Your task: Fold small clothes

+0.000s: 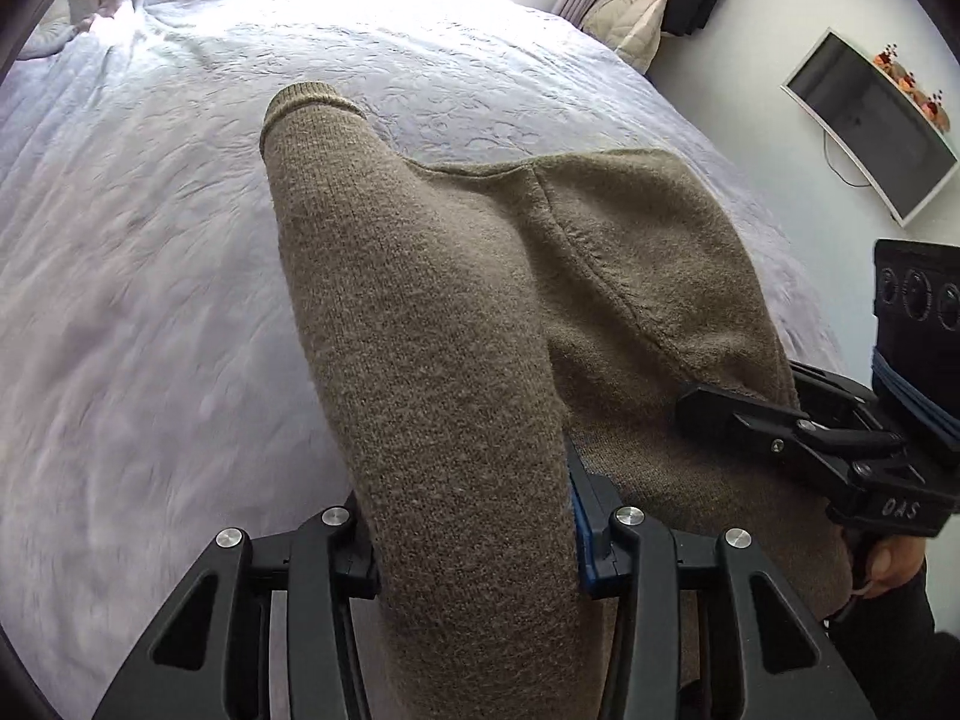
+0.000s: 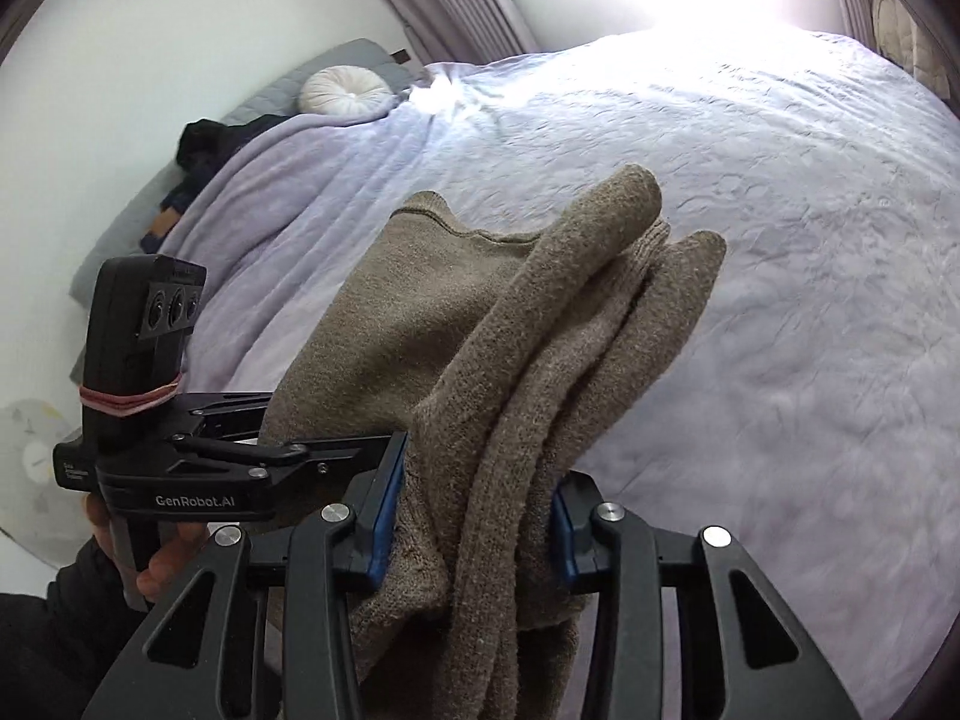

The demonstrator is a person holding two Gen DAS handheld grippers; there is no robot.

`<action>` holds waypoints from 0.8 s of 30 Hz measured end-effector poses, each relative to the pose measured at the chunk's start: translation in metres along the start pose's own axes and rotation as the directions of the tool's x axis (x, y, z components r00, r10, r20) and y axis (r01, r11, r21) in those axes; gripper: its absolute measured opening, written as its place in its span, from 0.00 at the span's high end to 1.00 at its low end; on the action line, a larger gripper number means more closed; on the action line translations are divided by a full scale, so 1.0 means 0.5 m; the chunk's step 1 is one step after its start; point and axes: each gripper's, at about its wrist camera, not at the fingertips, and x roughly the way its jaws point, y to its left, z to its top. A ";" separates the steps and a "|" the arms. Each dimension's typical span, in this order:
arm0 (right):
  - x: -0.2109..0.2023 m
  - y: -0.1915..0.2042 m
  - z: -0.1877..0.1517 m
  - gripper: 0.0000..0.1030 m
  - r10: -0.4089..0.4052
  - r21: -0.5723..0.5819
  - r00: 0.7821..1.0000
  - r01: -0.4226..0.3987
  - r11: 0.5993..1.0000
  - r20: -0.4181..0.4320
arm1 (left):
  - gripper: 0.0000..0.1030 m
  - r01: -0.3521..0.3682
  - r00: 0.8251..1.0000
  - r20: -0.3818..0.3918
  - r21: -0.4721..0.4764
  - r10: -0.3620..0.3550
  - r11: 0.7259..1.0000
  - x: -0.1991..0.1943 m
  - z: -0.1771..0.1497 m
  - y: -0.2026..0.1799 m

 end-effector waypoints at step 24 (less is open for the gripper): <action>-0.083 0.205 -0.181 0.31 -0.078 -0.316 0.997 0.075 0.946 0.003 | 0.10 -0.394 0.902 0.204 0.034 0.380 0.919 -0.088 -0.154 0.013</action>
